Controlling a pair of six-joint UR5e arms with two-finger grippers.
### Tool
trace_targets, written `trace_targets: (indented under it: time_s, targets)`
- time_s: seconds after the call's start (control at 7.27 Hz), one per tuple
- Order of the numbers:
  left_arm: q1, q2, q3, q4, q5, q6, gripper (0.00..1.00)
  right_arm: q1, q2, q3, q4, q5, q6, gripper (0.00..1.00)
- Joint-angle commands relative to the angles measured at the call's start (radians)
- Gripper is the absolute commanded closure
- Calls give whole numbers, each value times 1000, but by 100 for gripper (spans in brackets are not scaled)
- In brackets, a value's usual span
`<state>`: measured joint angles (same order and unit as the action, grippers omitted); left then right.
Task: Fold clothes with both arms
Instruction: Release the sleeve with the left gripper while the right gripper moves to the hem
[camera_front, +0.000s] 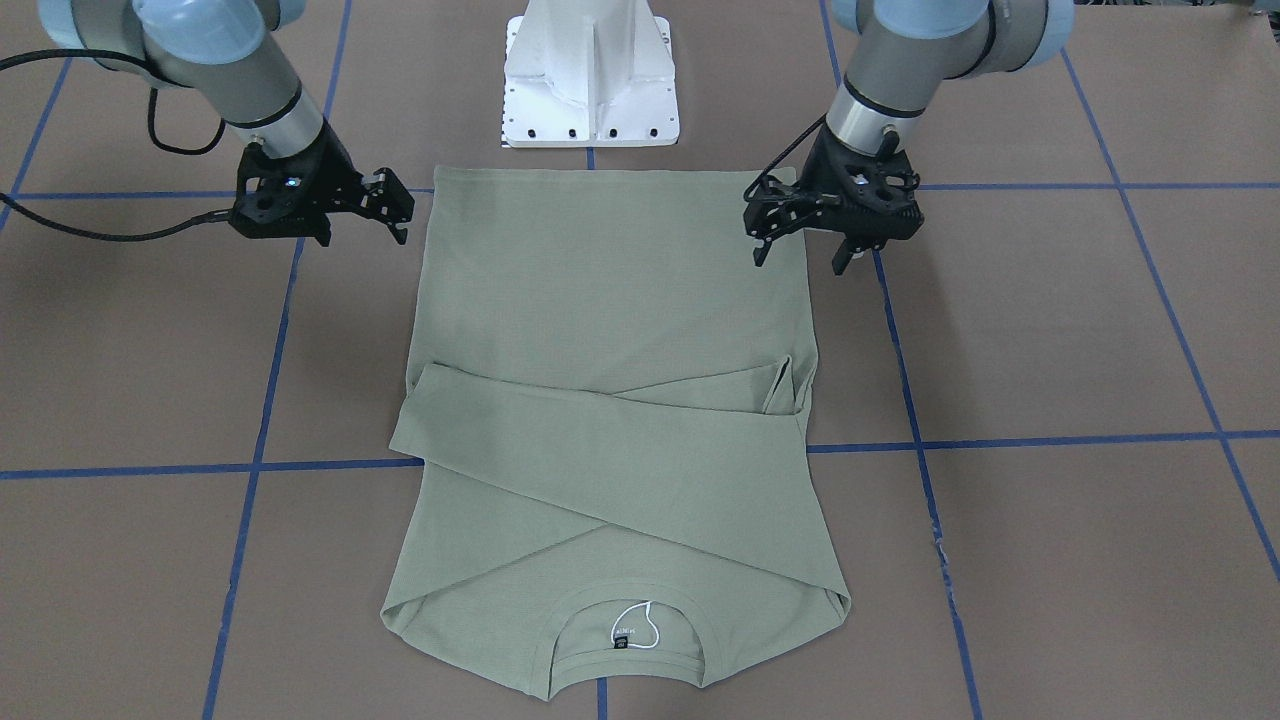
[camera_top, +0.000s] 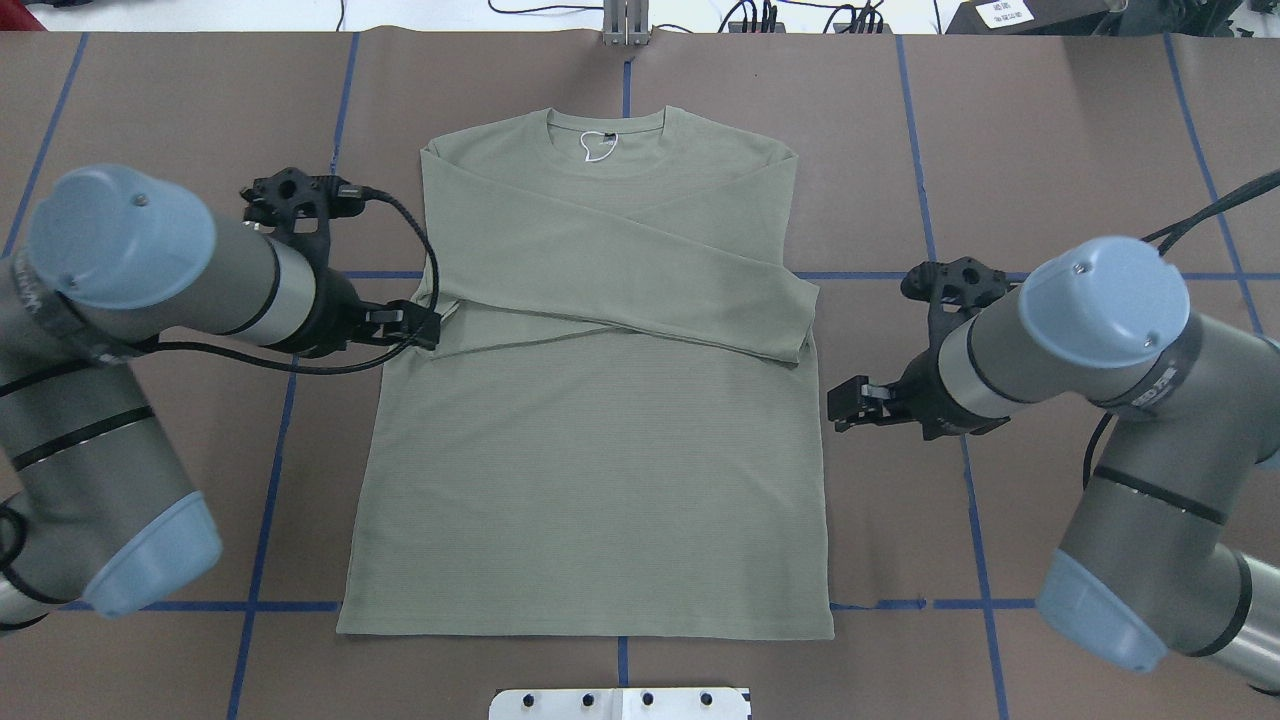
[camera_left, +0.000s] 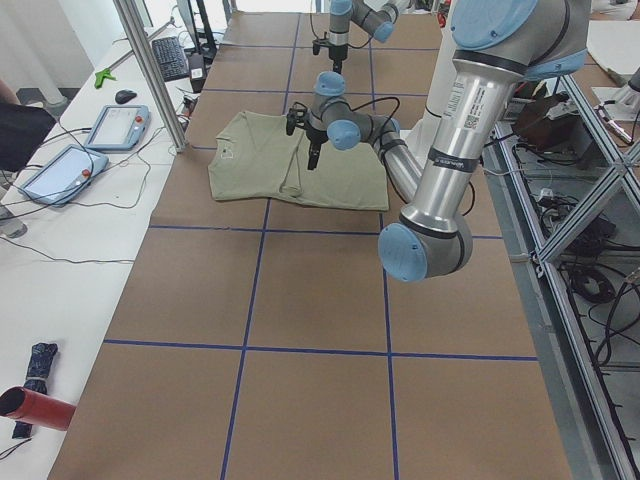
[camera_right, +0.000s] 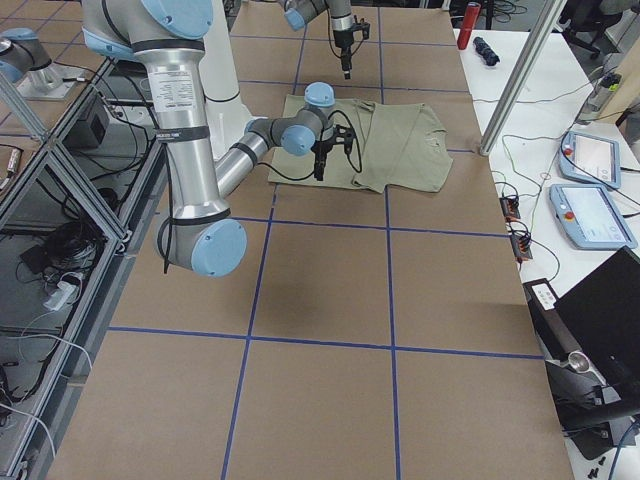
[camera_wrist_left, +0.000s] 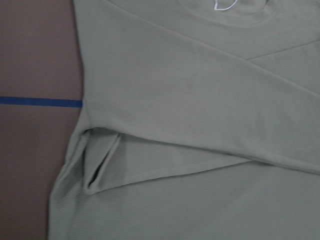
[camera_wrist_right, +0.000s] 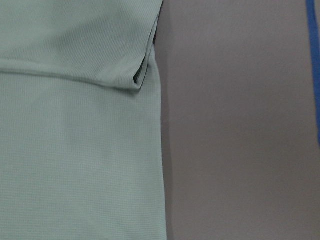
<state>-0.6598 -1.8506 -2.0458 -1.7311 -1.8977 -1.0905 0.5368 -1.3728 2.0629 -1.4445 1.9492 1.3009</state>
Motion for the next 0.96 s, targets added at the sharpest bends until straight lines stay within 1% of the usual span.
trace_targets:
  time_s: [0.0, 0.14, 0.28, 0.41, 0.83]
  targets:
    - [-3, 249, -65, -223, -1, 44, 0, -209, 8, 5, 4, -181, 153, 0]
    - [-3, 357, -60, -377, -1, 41, 0, -259, 8, 12, 4, -212, 216, 0]
    - [-3, 373, -63, -402, -3, 38, 0, -277, 8, 14, 4, -222, 231, 0]
    - [-1, 370, -54, -403, -18, 37, 0, -293, 6, 14, 4, -230, 241, 0]
    - [-1, 366, -42, -398, -18, 38, 0, -353, -6, 2, 3, -243, 279, 0]
